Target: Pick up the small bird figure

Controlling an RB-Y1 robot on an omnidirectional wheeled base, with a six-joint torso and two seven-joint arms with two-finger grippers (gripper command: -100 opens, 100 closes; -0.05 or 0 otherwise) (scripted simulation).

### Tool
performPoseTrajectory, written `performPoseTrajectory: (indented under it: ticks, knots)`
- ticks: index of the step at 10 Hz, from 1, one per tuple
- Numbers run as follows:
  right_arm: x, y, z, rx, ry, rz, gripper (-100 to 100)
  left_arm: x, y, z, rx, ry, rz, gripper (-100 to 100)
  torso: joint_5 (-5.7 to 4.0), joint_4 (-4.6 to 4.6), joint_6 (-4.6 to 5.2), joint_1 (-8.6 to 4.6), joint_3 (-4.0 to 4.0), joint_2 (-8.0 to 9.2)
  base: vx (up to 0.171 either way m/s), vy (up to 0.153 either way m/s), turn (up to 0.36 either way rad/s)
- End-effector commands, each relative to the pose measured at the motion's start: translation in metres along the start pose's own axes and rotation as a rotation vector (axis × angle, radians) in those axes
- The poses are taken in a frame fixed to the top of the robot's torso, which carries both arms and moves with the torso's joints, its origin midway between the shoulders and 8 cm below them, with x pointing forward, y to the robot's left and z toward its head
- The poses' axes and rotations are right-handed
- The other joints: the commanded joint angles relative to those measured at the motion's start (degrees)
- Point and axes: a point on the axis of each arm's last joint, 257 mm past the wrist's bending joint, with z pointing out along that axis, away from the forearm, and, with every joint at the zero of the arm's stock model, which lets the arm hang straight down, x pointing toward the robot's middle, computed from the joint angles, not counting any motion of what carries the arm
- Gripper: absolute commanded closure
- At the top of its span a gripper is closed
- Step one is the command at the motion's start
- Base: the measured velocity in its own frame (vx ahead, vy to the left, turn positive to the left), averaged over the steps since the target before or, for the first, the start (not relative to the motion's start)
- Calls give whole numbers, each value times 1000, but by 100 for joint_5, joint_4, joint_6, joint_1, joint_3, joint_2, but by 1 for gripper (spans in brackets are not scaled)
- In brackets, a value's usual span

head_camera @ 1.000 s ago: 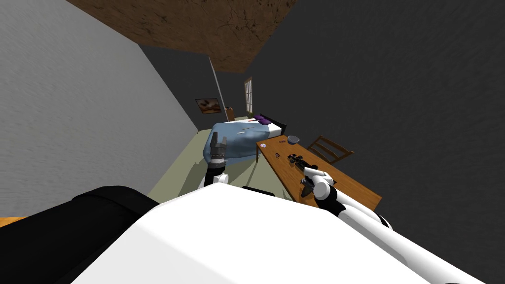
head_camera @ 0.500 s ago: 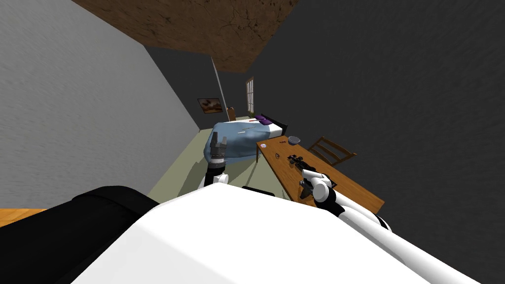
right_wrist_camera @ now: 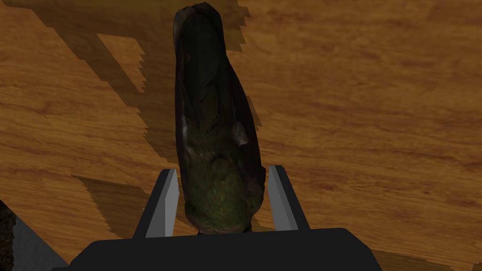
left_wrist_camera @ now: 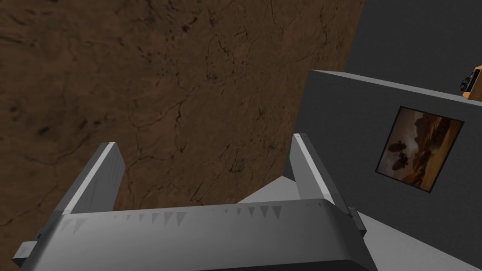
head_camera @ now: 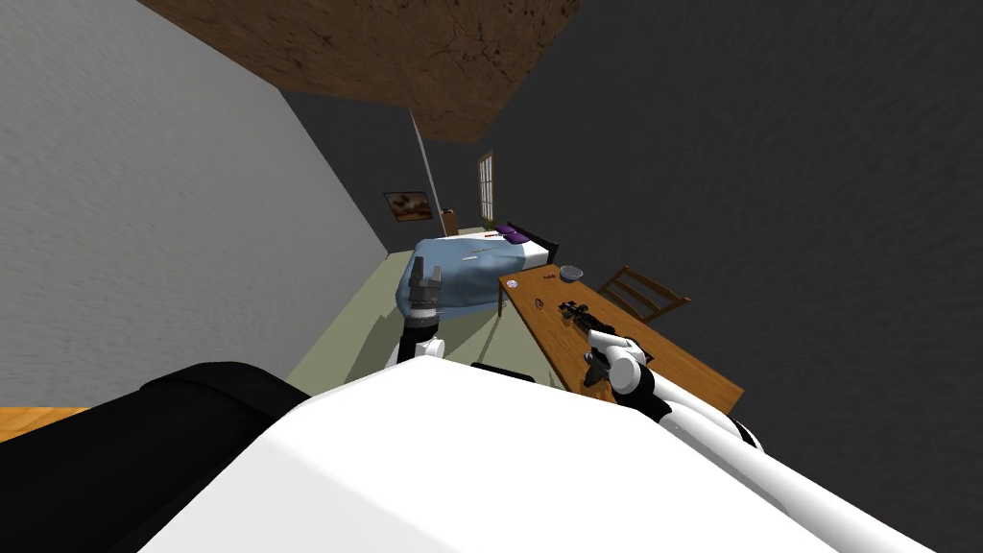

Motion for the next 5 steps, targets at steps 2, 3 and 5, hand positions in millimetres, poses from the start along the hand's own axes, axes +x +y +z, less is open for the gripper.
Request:
performPoseTrajectory:
  ticks: [2, 3, 5]
  knots:
    - [-10, 3, -9, -5, -4, -9, 100, 0, 0, 0, 0, 0, 0, 0, 0, 0, 0, 0, 0, -1, -6, 20, -37]
    - [-14, 3, -13, -6, -5, -14, 100, 0, 0, 0, 0, 0, 0, 0, 5, 4, 1, 14, 3, 3, -19, 62, -84]
    - [-12, 4, -11, -6, -5, -11, 0, 0, 0, 0, 0, 0, 0, 0, 5, 1, 0, 16, 3, 5, -5, 17, -8]
